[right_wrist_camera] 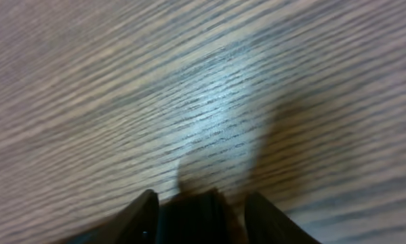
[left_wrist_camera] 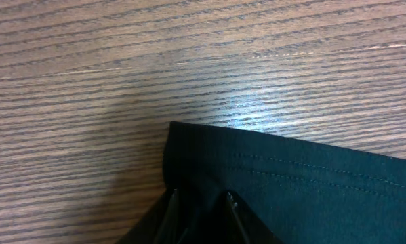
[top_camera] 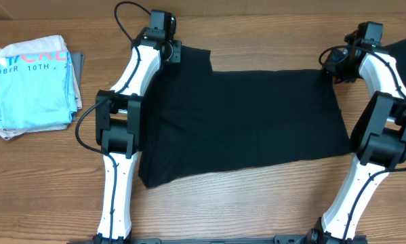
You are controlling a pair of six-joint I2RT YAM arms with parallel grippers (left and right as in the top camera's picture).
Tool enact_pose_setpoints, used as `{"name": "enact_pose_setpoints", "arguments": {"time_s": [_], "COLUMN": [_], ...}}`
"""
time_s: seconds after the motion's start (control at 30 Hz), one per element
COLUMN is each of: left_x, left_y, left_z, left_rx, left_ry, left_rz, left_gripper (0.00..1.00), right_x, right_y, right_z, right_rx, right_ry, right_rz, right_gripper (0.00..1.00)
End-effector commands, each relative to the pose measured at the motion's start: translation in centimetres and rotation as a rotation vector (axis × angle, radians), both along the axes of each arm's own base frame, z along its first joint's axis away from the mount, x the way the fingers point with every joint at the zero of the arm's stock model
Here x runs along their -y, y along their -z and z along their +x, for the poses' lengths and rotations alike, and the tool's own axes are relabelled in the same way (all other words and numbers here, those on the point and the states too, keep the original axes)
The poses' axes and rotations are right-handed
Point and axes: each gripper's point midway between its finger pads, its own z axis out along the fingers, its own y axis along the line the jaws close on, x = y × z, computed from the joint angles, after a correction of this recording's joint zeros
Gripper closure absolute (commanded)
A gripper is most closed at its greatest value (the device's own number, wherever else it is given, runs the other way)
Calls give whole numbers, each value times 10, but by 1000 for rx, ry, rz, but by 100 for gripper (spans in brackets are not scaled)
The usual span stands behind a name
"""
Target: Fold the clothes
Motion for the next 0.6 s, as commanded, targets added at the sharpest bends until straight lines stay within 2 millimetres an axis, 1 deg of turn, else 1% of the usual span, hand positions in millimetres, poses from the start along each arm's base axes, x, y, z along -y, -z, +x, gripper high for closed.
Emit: {"name": "enact_pose_setpoints", "arguments": {"time_s": [0.0,0.07,0.1,0.13,0.2,0.27,0.3,0.43,0.57], "left_x": [-4,-4,-4,-4,-4,-4,-4,-6,-9], "left_y": [18,18,18,18,18,19,19,17,3], "left_z": [-1,-1,-1,-1,-1,-2,-2,-1,0], "left_rx": [-29,-29,-28,-28,-29,-31,-31,-30,-38], "left_ry": [1,1,1,1,1,1,1,-1,-7], "left_rz": [9,9,9,9,10,10,9,10,11], "left_gripper": [72,72,73,77,85,89,94,96,96], "right_x": [3,3,3,4,4,4,4,4,5], "right_y": [15,16,16,15,12,12,12,12,5], "right_z": [1,2,3,5,7,7,6,6,9], "right_rx": [-12,-10,-4,3,12,9,6,4,15], "right_ry": [3,3,3,3,3,3,3,3,3], "right_rz": [5,3,2,0,-2,-1,-1,0,-3], "right_gripper": [64,79,89,96,96,96,96,96,96]}}
